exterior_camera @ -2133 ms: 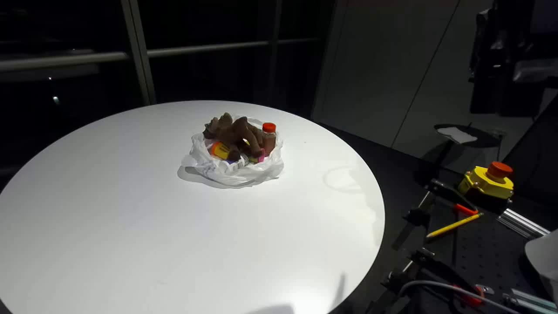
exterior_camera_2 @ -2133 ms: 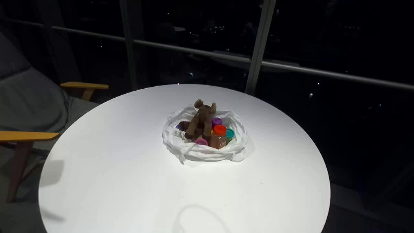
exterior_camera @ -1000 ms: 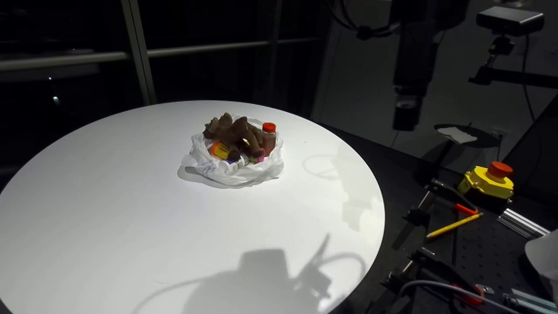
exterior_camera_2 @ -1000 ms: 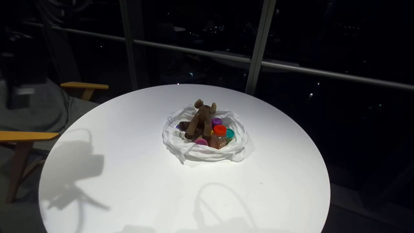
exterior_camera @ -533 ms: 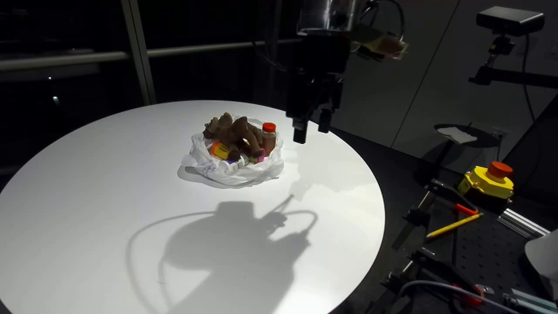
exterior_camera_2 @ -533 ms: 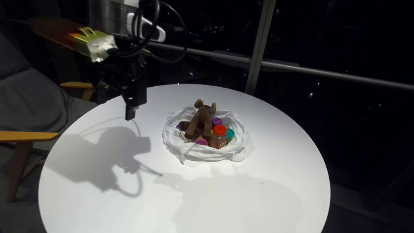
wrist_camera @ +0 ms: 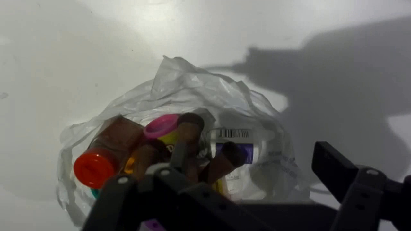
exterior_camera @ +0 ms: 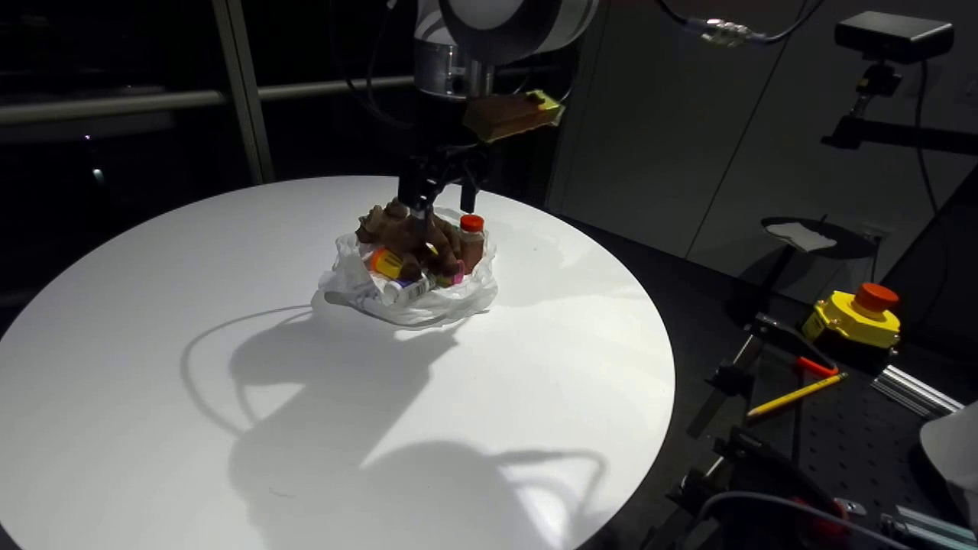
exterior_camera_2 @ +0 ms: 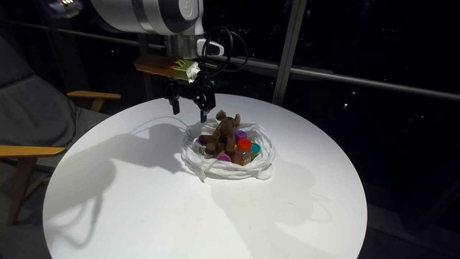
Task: Remove the objects in the plastic and put them on the table
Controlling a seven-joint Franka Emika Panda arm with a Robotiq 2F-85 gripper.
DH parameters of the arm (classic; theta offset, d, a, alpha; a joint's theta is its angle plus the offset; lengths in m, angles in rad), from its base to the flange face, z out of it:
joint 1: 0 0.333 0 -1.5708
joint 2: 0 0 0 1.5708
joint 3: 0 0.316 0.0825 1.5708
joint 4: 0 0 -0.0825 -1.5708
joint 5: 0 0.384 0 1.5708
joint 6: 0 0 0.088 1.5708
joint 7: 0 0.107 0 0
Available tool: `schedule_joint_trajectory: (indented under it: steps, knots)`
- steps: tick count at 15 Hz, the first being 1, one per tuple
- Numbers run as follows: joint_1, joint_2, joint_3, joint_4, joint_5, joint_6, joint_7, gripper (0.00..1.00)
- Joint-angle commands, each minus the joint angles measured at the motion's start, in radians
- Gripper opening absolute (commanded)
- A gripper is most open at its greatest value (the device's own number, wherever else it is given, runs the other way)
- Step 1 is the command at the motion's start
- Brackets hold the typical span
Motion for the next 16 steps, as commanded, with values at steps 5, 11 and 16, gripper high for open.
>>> schedule_joint_trajectory:
  steps: [5, 11, 16]
  knots:
    - [0.031, 0.327, -0.095, 0.426, -0.043, -0.021, 0.039, 1.0]
    - [0.036, 0.413, -0.127, 0.557, -0.057, -0.072, 0.034, 0.82]
    - [0.039, 0.441, -0.127, 0.587, -0.061, -0.179, 0.04, 0.43]
